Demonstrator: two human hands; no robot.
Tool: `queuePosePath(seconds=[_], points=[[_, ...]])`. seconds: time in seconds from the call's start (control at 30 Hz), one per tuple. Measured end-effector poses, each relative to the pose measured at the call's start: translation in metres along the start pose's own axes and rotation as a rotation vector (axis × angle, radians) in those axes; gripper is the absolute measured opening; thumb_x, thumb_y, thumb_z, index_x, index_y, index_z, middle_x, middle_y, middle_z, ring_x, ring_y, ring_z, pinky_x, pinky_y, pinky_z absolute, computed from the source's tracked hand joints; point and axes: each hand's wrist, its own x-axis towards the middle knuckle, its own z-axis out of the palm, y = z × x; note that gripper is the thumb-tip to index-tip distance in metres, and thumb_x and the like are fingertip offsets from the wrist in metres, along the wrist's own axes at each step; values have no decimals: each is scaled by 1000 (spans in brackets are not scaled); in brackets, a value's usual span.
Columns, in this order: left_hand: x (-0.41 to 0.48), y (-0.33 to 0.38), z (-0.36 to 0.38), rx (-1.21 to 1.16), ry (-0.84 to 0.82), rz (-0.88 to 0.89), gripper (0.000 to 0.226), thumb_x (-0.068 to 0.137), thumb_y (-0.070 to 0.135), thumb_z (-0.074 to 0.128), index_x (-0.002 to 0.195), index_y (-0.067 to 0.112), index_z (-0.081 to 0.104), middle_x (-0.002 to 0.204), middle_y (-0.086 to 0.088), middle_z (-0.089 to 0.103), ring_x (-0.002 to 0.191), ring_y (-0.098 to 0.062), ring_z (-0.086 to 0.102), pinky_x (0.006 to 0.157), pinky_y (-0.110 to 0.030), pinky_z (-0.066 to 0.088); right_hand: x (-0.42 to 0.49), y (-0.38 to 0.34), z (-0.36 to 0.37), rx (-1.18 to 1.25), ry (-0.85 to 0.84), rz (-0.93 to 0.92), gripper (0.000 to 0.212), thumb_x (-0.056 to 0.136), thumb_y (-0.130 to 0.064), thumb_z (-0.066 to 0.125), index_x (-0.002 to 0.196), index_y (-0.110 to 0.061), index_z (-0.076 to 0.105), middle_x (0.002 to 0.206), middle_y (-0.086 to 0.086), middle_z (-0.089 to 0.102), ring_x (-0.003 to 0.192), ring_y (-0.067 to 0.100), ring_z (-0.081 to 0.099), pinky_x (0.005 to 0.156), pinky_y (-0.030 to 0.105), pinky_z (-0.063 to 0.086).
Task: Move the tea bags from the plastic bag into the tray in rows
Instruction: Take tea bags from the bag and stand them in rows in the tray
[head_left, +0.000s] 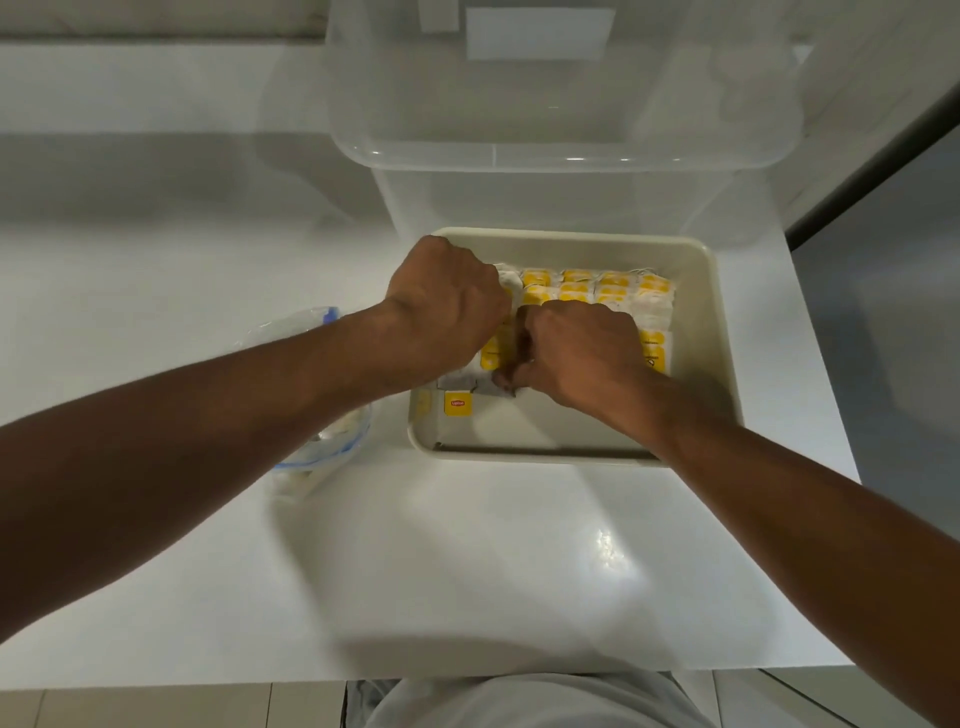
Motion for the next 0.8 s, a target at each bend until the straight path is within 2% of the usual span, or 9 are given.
queuePosePath(seconds=[0.07,0.23,0.3,0.4,0.47,0.53,0.67,0.8], points=[[-5,1,-4,-22,13,-10,16,94,34,62,87,23,52,85,4,52,95,-19,61,69,-33,34,-2,0,0,1,-3,10,48,71,-69,69,98,-30,63,93,-5,67,85,22,64,64,30,36],[-8,13,1,40,-34,-25,12,97,27,56,106,20,60,109,0,63,112,-23,53,75,-34,32,-6,-5,3,-43,-14,3,51,71,-69,70,103,-30,64,100,-4,67,90,25,64,66,30,35],[-7,15,5,60,-40,-37,13,98,20,54,108,18,61,110,-1,64,113,-24,52,75,-34,32,-7,-6,3,-33,-16,13,51,71,-70,68,102,-29,63,101,-4,66,90,25,63,66,31,35],[-10,12,6,9,12,-49,12,97,17,54,106,19,62,109,1,64,115,-24,50,74,-33,31,-11,-6,-2,15,-37,45,52,70,-75,67,94,-29,61,92,-6,64,78,21,57,64,30,37],[-17,6,2,-76,80,-56,14,97,19,53,108,19,60,107,1,63,116,-24,48,70,-32,31,-14,-6,-7,87,-38,32,52,71,-75,64,89,-27,61,87,-9,63,77,19,58,64,31,44],[-29,-3,-4,-204,149,-71,20,97,30,54,114,21,58,109,2,62,116,-24,48,68,-33,32,-20,-6,-11,211,-32,-15,44,75,-69,65,89,-27,63,88,-9,65,82,19,62,69,36,52],[-60,-23,4,-454,335,-154,23,88,46,60,105,29,59,100,7,63,102,-20,53,60,-29,38,-35,-14,-15,423,68,-61,29,79,-58,68,82,-29,64,84,-10,64,79,11,60,74,40,51],[-84,-40,32,-676,368,-174,23,86,52,61,102,35,59,97,12,63,97,-16,51,62,-28,37,-44,-35,-18,528,135,-39,21,80,-52,71,80,-33,63,86,-12,64,75,1,56,76,36,49]])
